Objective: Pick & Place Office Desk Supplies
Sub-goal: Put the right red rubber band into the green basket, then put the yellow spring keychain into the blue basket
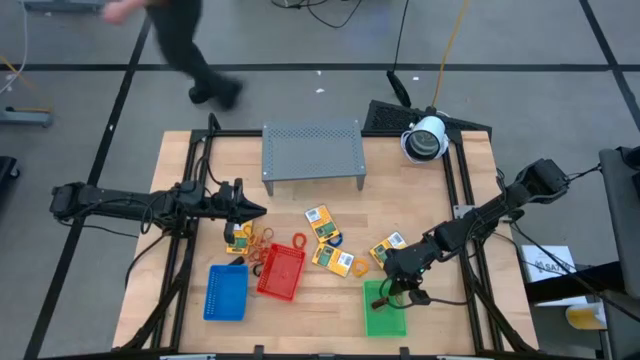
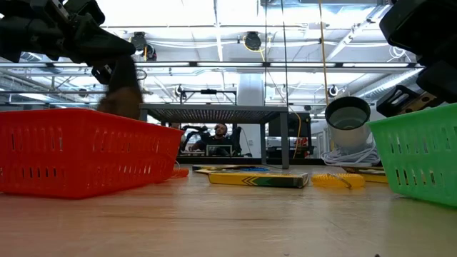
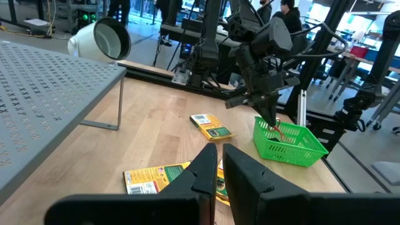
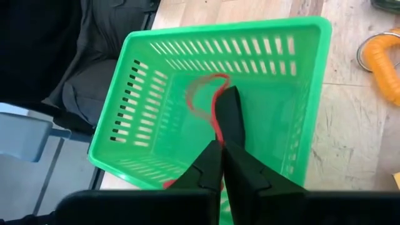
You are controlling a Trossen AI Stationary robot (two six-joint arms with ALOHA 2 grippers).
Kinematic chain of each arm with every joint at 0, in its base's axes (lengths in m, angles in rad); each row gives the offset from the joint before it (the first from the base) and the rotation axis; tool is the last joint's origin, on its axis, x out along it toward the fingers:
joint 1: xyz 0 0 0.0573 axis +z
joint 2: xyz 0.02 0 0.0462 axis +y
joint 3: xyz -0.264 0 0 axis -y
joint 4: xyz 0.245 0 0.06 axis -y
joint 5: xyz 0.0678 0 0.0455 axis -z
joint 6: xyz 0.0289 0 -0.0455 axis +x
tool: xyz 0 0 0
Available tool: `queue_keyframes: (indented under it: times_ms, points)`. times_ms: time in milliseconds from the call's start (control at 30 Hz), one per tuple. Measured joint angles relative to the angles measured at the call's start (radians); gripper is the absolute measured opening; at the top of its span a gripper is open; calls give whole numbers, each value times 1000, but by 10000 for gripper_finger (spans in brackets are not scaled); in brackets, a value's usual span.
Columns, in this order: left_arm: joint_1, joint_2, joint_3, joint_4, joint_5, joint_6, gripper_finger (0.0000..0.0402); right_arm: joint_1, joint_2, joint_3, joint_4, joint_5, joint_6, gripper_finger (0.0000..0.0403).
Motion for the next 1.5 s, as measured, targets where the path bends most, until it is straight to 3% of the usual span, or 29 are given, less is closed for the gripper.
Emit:
queue_keyframes:
  times_ms: [367,600,833,1233,1500]
  points:
    - [0,0,0,-1,0,2,33,0,0,0,98,-5,13,94]
    - [0,0,0,-1,0,2,33,-4,0,0,287,-5,-4,127]
    - [0,0,0,-1,0,2,33,-69,0,0,385,-3,-79,124]
    - [0,0,0,-1,0,3,33,-255,0,0,303,32,-185,105]
    - [0,0,0,-1,0,17,33,-289,19,19,217,81,-223,105]
